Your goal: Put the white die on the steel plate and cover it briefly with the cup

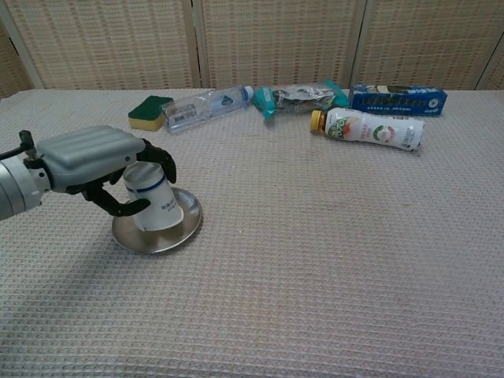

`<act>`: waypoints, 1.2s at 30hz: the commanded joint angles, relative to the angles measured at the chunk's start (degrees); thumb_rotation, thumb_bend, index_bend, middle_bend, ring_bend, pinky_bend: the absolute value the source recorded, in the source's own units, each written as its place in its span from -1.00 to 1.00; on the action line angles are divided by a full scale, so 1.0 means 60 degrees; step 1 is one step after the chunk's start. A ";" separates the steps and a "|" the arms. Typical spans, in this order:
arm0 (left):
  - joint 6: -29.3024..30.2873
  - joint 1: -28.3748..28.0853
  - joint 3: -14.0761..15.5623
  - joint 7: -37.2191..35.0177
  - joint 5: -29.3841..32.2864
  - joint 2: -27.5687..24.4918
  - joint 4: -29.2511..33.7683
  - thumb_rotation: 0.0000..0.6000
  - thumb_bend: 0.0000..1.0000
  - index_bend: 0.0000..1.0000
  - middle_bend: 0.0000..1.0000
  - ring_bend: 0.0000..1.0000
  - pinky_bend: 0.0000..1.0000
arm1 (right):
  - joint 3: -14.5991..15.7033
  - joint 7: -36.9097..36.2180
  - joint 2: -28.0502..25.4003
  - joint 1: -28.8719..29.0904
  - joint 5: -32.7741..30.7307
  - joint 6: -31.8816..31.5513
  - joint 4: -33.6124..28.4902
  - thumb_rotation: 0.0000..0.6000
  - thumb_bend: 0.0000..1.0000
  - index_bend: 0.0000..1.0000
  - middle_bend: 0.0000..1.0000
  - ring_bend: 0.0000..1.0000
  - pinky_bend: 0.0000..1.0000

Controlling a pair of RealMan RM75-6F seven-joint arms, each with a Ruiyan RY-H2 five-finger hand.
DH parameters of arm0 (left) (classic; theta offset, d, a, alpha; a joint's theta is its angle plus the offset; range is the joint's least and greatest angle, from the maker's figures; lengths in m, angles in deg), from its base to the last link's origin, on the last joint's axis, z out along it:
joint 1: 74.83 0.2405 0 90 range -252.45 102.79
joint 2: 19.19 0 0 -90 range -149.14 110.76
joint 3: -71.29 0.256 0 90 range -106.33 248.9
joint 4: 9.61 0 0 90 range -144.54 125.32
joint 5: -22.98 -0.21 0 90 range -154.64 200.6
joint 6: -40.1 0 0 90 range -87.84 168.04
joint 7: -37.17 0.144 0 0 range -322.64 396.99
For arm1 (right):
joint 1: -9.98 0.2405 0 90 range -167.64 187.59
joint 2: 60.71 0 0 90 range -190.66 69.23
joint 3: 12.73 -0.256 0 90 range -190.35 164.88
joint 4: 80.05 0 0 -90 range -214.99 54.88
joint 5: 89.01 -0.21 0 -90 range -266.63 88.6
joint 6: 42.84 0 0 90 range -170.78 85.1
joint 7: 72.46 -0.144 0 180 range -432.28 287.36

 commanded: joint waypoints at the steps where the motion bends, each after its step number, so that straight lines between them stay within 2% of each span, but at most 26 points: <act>1: -0.0119 -0.0056 0.0070 0.0037 -0.0027 0.0138 -0.0192 1.00 -0.15 -0.34 -0.30 -0.51 0.20 | 0.0001 0.0003 -0.0002 -0.0003 -0.0003 -0.0002 -0.0006 0.79 -0.62 -1.00 -1.00 -1.00 -1.00; 10: 0.0195 0.0004 0.0026 0.0767 -0.0019 0.0500 -0.0960 1.00 -0.15 -0.31 -0.25 -0.46 0.22 | 0.0001 0.0015 0.0004 0.0018 -0.0051 0.0068 0.0015 0.78 -0.62 -1.00 -1.00 -1.00 -1.00; 19: 0.0125 0.0184 0.0031 0.1154 0.0380 0.0314 -0.1055 1.00 -0.15 -0.30 -0.20 -0.38 0.25 | 0.0002 0.0054 0.0024 0.0037 -0.0085 0.0120 0.0007 0.78 -0.62 -1.00 -1.00 -1.00 -1.00; 24: -0.0159 0.0209 0.0193 0.0572 0.0349 0.0003 -0.0465 1.00 -0.15 -0.30 -0.18 -0.35 0.26 | 0.0012 0.0063 0.0023 0.0024 -0.0067 0.0093 -0.0001 0.78 -0.62 -1.00 -1.00 -1.00 -1.00; 29: -0.0098 0.0196 0.0367 -0.0192 -0.0135 -0.0346 0.0189 1.00 -0.15 -0.30 -0.16 -0.35 0.28 | 0.0023 0.0096 0.0041 0.0036 -0.0083 0.0139 0.0007 0.78 -0.62 -1.00 -1.00 -1.00 -1.00; 32: 0.0005 0.0177 0.0327 -0.0369 -0.0259 -0.0323 0.0041 1.00 -0.15 -0.30 -0.17 -0.35 0.27 | 0.0031 0.0137 0.0054 0.0051 -0.0110 0.0194 0.0004 0.78 -0.62 -1.00 -1.00 -1.00 -1.00; 36: -0.0034 0.0128 0.0108 -0.0261 0.0006 -0.0065 -0.0704 1.00 -0.14 -0.30 -0.17 -0.35 0.26 | 0.0033 0.0173 0.0063 0.0049 -0.0125 0.0199 -0.0009 0.78 -0.62 -1.00 -1.00 -1.00 -1.00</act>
